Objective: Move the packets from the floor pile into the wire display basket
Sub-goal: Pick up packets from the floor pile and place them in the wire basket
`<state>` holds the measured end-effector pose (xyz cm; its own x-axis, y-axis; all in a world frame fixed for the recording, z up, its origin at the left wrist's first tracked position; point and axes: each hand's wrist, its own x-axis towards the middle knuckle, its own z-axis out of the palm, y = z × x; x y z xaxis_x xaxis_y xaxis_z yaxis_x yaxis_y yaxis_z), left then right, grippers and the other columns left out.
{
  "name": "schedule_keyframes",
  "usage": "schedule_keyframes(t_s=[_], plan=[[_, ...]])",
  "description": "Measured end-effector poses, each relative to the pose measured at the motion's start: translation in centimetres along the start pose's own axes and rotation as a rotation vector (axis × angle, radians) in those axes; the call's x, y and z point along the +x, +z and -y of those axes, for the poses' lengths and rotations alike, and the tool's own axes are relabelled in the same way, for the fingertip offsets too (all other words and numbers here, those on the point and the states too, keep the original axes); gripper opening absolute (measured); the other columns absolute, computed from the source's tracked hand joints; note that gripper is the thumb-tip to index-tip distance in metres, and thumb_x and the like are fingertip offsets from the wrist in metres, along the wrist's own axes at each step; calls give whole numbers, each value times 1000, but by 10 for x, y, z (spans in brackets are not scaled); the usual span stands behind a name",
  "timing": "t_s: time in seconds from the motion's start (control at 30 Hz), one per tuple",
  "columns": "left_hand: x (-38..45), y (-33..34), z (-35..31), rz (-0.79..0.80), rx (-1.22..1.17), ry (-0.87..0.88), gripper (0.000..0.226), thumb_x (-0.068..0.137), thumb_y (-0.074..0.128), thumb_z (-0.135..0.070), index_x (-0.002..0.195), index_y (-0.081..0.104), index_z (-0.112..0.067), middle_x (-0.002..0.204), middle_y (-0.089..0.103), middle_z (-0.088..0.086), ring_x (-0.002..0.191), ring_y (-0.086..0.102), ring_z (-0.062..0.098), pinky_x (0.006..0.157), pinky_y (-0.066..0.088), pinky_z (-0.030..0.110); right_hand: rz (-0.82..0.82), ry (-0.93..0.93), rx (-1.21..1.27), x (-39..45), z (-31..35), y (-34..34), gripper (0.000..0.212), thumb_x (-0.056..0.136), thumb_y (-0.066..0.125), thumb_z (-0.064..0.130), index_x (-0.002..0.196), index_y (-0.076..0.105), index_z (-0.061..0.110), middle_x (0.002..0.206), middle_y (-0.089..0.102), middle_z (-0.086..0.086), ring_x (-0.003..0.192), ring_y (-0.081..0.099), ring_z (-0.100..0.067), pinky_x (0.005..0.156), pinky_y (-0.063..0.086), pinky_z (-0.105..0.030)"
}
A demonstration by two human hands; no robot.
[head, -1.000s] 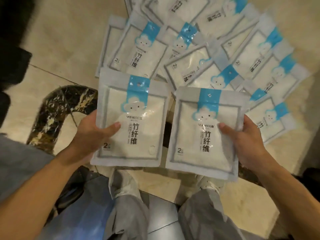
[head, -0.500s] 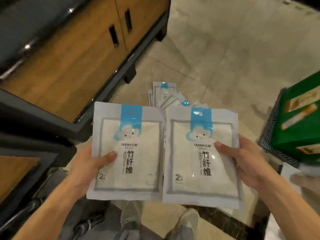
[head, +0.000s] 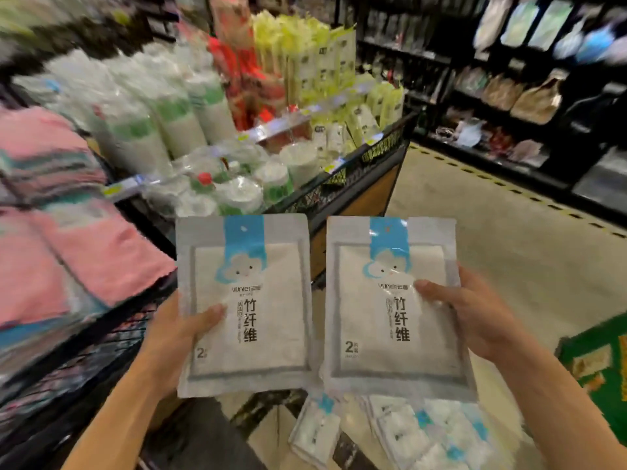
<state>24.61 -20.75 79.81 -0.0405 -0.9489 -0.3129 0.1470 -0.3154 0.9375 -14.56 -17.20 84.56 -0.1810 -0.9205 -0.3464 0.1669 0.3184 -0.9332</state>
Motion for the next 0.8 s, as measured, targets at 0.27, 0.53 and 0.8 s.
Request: schedule_keyframes(t_s=[0.27,0.53,0.8], plan=[[-121,-90,-71,-261,-73,158,109,26,104,-46,120,67,-7,111,74,22,95,74,42,68,64,48,275,-79,-77,-32,68,127,33,90,69,-1,122,67,6,109,77,-18,95,76,-37,76,65,-49],[-263,-127,-48,-626,-163,250,97,40,102,-33,123,64,-1,113,73,25,99,72,45,75,63,50,614,-74,-179,-68,77,209,29,89,72,2,117,67,6,101,79,-17,89,78,-35,71,65,-49],[-405,-109,4,-925,-193,246,79,56,99,-34,123,64,-9,110,76,17,99,74,40,78,62,51,881,-2,-206,-133,30,254,22,89,69,-4,109,69,3,95,79,-17,78,78,-30,59,64,-38]])
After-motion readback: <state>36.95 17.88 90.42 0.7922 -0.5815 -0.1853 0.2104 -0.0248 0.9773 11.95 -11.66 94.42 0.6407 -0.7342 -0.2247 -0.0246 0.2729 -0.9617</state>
